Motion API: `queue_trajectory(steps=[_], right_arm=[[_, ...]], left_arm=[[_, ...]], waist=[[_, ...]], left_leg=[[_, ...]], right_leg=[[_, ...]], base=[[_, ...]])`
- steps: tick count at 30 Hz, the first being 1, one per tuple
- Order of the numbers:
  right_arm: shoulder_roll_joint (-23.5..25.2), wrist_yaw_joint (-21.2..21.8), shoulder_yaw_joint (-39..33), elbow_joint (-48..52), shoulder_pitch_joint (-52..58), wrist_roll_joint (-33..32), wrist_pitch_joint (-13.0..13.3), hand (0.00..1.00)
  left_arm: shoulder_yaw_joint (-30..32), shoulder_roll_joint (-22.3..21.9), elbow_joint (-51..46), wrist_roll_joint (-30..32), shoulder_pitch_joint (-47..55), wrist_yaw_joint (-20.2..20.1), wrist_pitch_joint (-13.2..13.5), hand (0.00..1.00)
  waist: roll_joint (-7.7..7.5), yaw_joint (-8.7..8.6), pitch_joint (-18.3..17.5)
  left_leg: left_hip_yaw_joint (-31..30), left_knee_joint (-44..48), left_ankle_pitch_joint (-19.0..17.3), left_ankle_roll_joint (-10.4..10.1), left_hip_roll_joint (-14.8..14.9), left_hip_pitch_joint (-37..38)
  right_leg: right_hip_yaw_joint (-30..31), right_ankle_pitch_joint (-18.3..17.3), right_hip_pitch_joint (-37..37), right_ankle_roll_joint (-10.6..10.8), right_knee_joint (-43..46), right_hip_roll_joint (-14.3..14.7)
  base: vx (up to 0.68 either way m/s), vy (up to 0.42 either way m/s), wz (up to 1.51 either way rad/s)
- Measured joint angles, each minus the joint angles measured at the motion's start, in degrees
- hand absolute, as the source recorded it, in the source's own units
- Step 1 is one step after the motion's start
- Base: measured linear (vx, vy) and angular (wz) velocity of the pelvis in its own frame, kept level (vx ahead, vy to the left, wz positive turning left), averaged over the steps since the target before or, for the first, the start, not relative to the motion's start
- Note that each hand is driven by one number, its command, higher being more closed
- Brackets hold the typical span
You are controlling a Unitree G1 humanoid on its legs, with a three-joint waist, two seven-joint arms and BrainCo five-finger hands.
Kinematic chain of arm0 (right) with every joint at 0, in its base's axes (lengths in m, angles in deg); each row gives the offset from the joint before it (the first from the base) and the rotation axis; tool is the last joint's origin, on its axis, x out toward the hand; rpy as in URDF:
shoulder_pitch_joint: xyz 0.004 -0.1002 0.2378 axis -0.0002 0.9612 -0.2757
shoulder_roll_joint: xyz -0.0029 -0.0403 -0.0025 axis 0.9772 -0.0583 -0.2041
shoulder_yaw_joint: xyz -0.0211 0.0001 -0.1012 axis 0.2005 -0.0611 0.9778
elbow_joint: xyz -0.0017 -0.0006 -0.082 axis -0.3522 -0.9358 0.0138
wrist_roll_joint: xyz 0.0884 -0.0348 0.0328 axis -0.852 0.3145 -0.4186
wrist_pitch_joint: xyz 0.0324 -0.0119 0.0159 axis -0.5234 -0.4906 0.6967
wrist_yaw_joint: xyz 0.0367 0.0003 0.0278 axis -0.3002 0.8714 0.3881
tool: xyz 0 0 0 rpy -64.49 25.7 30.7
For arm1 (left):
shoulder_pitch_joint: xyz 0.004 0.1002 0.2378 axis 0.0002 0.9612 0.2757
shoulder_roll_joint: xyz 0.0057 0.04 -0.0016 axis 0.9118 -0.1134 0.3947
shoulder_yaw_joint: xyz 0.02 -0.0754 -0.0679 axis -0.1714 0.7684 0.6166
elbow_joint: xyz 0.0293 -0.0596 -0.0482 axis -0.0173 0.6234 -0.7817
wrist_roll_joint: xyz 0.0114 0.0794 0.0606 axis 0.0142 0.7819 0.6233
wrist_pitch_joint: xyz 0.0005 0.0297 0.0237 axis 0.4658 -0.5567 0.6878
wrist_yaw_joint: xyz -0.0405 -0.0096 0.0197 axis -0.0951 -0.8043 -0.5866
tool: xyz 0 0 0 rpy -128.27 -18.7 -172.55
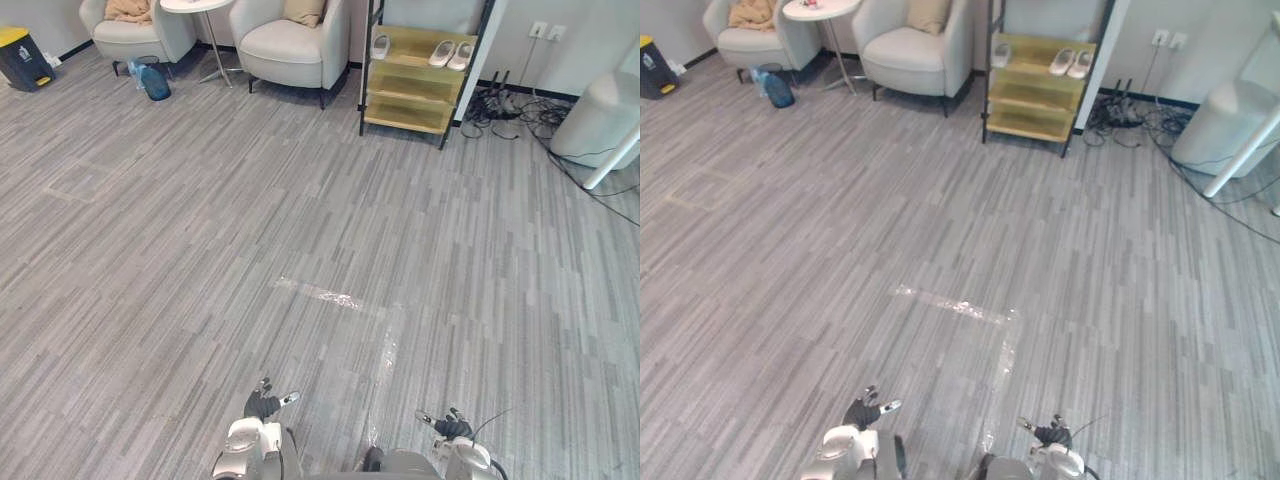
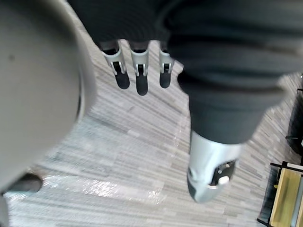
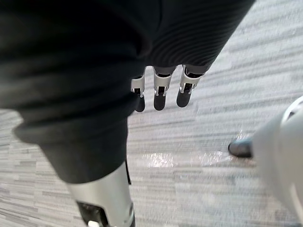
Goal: Pick up cushions and gather them together orderly.
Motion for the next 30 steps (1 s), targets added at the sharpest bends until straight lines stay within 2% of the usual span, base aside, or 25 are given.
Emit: queue_trajectory(steps=[1,3,5,6,7,8,9,11,12,13,15,16,17,18,19,20,22,23,24,25,26,27,29,30], right_arm=[[0.9,-0.1,0.2,-0.6,0.0,0.0,-0.1,0.0],[2.0,-0.1,0.1,-0.7,0.1,0.1,-0.3,0.0],[2.0,0.0,0.0,-0.8,0.1,0.3,-0.4,0.0],[2.0,0.2,-0.1,-0.8,0.2,0.8,-0.4,0.0],[2.0,0.5,-0.1,-0.9,0.6,1.6,-0.4,0.0],[2.2,0.7,-0.1,-0.8,0.8,1.8,-0.5,0.0],[2.1,0.9,-0.1,-0.6,0.9,2.3,-0.4,0.0],[1.7,1.1,0.0,-0.4,1.5,2.3,-0.4,0.0],[1.5,1.1,0.0,-0.4,1.3,2.4,-0.4,0.0],[1.5,1.1,0.0,-0.4,1.2,2.4,-0.4,0.0],[1.4,1.2,0.0,-0.5,0.9,2.4,-0.4,0.0],[1.4,1.2,0.2,-0.7,0.9,2.4,-0.4,0.0],[1.4,1.2,0.4,-1.4,1.2,2.3,-0.4,0.0],[0.5,1.4,0.2,-1.9,0.5,2.3,-0.3,0.0],[-0.3,1.4,0.3,-2.0,-0.2,2.4,-0.4,0.0],[-0.5,1.4,-0.1,-2.0,-0.2,2.4,-0.3,0.0],[-0.3,1.4,-1.2,-2.0,0.4,2.3,-0.4,0.0],[-0.1,1.3,-1.3,-1.5,1.3,2.3,-0.4,0.0],[-0.1,1.3,-1.0,-1.5,1.4,2.3,-0.4,0.0],[-0.2,1.1,0.2,-1.5,1.4,2.2,-0.4,0.0],[0.0,1.0,0.1,-1.5,1.3,2.1,-0.4,0.0],[0.0,1.0,0.0,-1.5,1.3,2.1,-0.4,0.0],[0.4,0.8,-0.1,-1.3,1.2,2.1,-0.4,0.0],[0.4,0.8,-0.1,-1.2,1.1,2.1,-0.4,0.0]], left_arm=[[-0.2,0.8,0.5,0.0,-0.4,0.0,0.0,0.0],[0.0,2.7,1.4,0.0,-1.4,0.0,-0.1,0.0],[-0.1,3.7,2.4,0.1,-1.5,-0.1,-0.1,0.0],[-0.7,3.9,3.5,0.1,-1.4,-0.1,-0.3,0.0],[-1.9,4.5,4.6,0.3,-1.3,-0.1,-0.4,0.0],[-2.1,4.8,4.9,0.6,-1.4,-0.1,-0.4,0.0],[-2.5,5.4,5.6,0.8,-1.4,-0.1,-0.6,0.0],[-2.4,5.4,5.8,1.0,-0.7,0.0,-0.7,0.0],[-2.4,5.4,5.7,1.0,-0.8,0.0,-0.6,0.0],[-2.4,5.4,5.8,1.0,-0.8,0.0,-0.6,0.0],[-2.4,5.4,5.8,1.0,-0.6,0.0,-0.6,0.0],[-2.4,5.5,5.8,1.0,-0.1,-0.1,-0.6,0.0],[-2.2,6.3,5.6,1.0,0.2,-0.1,-0.6,0.0],[-1.8,5.4,6.5,1.0,0.2,0.1,-0.7,0.0],[-1.6,4.7,6.7,1.1,0.6,-0.1,-0.7,0.0],[-1.6,4.1,6.7,1.2,0.8,-0.1,-0.6,0.0],[-1.2,3.3,6.6,1.3,0.2,-0.1,-0.6,0.0],[-0.5,2.8,6.0,1.4,0.0,-0.2,-0.6,0.0],[0.1,2.5,5.5,1.5,-0.1,-0.2,-0.6,0.0],[1.1,1.9,4.2,1.7,0.1,-0.2,-0.5,0.0],[1.1,1.7,3.3,1.7,0.0,-0.2,-0.5,0.0],[1.1,1.7,3.1,1.7,0.0,-0.2,-0.4,0.0],[0.9,1.5,2.5,1.7,0.0,-0.2,-0.2,0.0],[0.9,1.4,2.5,1.7,0.0,-0.2,-0.2,0.0]], waist=[[-1.1,0.47,-0.4],[-2.91,0.43,-0.4],[-3.2,0.41,-0.5],[-3.15,0.14,-0.6],[-3.08,-0.4,-0.6],[-3.49,-0.79,-0.4],[-3.86,-1.34,-0.4],[-3.61,-1.52,-0.4],[-3.52,-1.6,-0.4],[-3.51,-1.62,-0.4],[-3.47,-1.74,-0.4],[-3.77,-1.81,-0.5],[-5.4,-1.86,-1.1],[-3.29,-1.96,-0.6],[-1.73,-1.66,-0.9],[-0.9,-1.71,-1.2],[-0.31,-2.04,-1.1],[-0.06,-2.15,-1.0],[0.11,-2.17,-0.9],[0.34,-1.52,-0.6],[0.6,-1.11,-0.6],[0.33,-1.06,-0.5],[0.14,-0.79,-0.3],[0.13,-0.73,-0.3]], left_leg=[[1.2,-0.7,0.4,1.1,-1.4,1.8],[2.6,5.2,-3.7,3.4,-1.4,0.9],[3.3,7.3,-5.5,4.3,-1.3,1.7],[4.0,6.4,-7.2,4.4,-1.5,4.3],[4.0,3.2,-9.4,4.0,-1.8,8.2],[4.0,1.9,-9.6,4.1,-2.4,9.8],[4.0,-0.2,-10.0,4.7,-3.3,13.3],[4.3,-4.3,-10.1,4.7,-3.4,19.7],[4.2,-6.3,-10.1,4.7,-2.9,22.4],[4.2,-6.8,-10.1,4.7,-2.7,23.0],[4.3,-8.2,-10.1,4.7,-2.0,24.7],[4.3,-8.8,-10.5,4.0,-2.0,25.6],[4.0,-8.8,-11.9,1.7,-3.2,26.3],[3.3,-8.7,-12.7,0.5,-1.9,27.5],[3.1,-8.2,-12.7,0.5,-0.8,27.8],[2.3,-7.5,-12.8,0.4,0.0,28.0],[0.3,1.8,-12.8,0.4,2.3,25.5],[-1.2,13.7,-12.2,-0.2,4.7,20.9],[-1.7,18.5,-11.3,-0.2,5.8,19.0],[-2.1,29.6,-11.1,-0.1,8.4,14.2],[-1.9,33.5,-12.9,-0.3,9.4,10.6],[-1.6,32.9,-13.5,-0.3,9.2,9.8],[-2.3,20.9,-15.2,0.1,5.5,6.9],[-2.9,18.2,-15.1,0.0,4.7,6.7]], right_leg=[[1.7,0.1,1.3,0.6,-1.7,-1.0],[3.6,2.4,2.9,3.7,-2.9,-2.4],[5.4,3.3,2.3,4.3,0.6,-2.5],[6.8,3.8,-0.3,4.8,8.6,-3.0],[7.1,5.8,-5.0,6.8,20.8,-3.9],[7.1,7.8,-7.9,7.3,27.2,-5.0],[6.6,6.0,-12.2,6.4,36.4,-6.7],[1.4,1.5,-15.8,3.6,39.8,-7.7],[-3.2,-0.2,-17.8,2.1,36.5,-7.3],[-4.4,-0.3,-18.4,2.0,34.6,-7.1],[-8.0,1.0,-20.9,1.0,23.6,-5.4],[-8.4,6.3,-21.1,0.1,13.1,-3.3],[-6.5,16.6,-21.2,-3.5,4.4,-2.2],[-6.6,16.2,-20.5,-4.8,5.9,-1.1],[-5.6,14.4,-20.2,-4.6,6.3,0.2],[-5.8,12.7,-19.9,-4.7,6.6,1.0],[-7.4,9.4,-16.6,-4.4,5.5,2.1],[-8.4,8.5,-13.6,-4.5,4.0,3.4],[-8.5,8.3,-12.6,-4.8,3.6,4.0],[-8.6,7.2,-10.2,-6.1,2.7,5.3],[-8.4,6.7,-7.9,-6.3,2.0,6.0],[-8.4,6.8,-7.4,-6.0,1.7,6.0],[-6.0,6.5,-4.9,-4.9,0.5,5.3],[-5.5,6.5,-4.7,-4.6,0.5,5.0]], base=[[0.4,0.1,-0.34],[0.53,0.156,-0.3],[0.41,0.149,-0.27],[0.36,0.138,-0.27],[0.36,0.133,-0.2],[0.34,0.085,-0.01],[0.36,0.041,0.06],[0.44,-0.008,0.1],[0.36,-0.05,0.14],[0.35,-0.097,0.14],[0.31,-0.13,0.12],[0.36,-0.18,0.15],[0.36,-0.194,0.07],[0.37,-0.165,-0.12],[0.34,-0.165,-0.23],[0.38,-0.188,-0.09],[0.3,-0.217,0.3],[0.26,-0.188,0.35],[0.31,-0.167,0.2],[0.26,-0.063,-0.11],[0.26,-0.043,-0.19],[0.26,-0.013,-0.27],[0.27,0.055,-0.4],[0.25,0.12,-0.58]])
